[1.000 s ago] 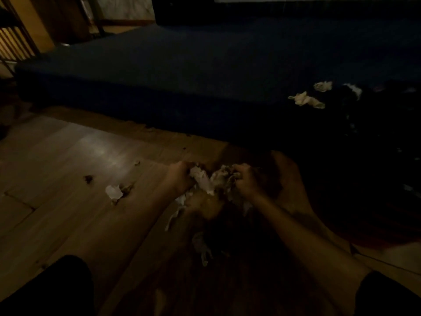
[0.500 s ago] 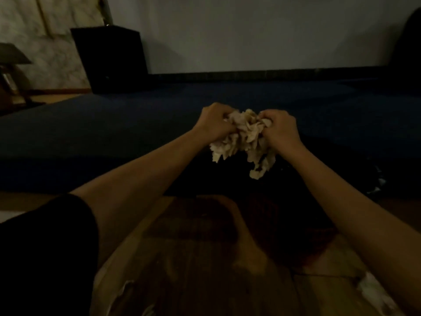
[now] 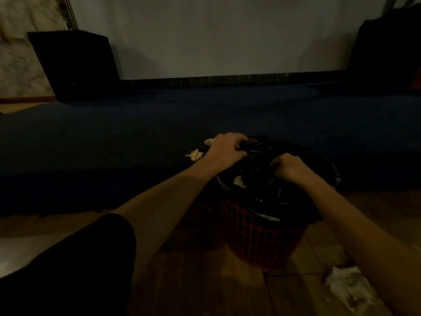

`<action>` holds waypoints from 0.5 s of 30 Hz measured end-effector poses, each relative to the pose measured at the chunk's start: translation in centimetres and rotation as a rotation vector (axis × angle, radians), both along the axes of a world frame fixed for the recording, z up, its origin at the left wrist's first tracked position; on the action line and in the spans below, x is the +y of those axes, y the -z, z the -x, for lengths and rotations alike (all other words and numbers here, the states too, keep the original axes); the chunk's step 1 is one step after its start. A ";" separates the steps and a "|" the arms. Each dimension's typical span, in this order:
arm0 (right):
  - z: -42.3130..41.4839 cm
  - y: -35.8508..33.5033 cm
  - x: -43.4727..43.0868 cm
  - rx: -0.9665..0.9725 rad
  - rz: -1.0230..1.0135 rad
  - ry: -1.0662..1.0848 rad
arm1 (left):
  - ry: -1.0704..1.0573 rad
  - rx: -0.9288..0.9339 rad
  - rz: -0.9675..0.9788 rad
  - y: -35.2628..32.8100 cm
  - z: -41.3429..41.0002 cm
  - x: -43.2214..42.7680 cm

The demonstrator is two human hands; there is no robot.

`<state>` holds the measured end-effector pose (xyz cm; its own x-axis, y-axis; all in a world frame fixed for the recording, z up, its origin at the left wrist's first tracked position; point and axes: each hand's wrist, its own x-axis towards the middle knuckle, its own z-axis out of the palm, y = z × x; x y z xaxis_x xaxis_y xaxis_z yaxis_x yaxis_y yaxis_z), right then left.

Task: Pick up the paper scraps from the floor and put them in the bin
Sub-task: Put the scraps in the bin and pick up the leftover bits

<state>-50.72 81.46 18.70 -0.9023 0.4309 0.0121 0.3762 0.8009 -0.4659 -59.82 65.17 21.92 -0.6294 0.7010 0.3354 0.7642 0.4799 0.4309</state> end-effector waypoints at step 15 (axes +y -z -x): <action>12.1 14.0 -23.3 0.259 0.139 -0.628 | -0.590 -0.308 0.142 16.7 0.9 -25.0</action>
<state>-62.78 58.14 4.71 -0.9568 -0.1588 0.2436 -0.2764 0.7572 -0.5919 -60.70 40.19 5.20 -0.9719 0.2351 0.0094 0.2095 0.8465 0.4895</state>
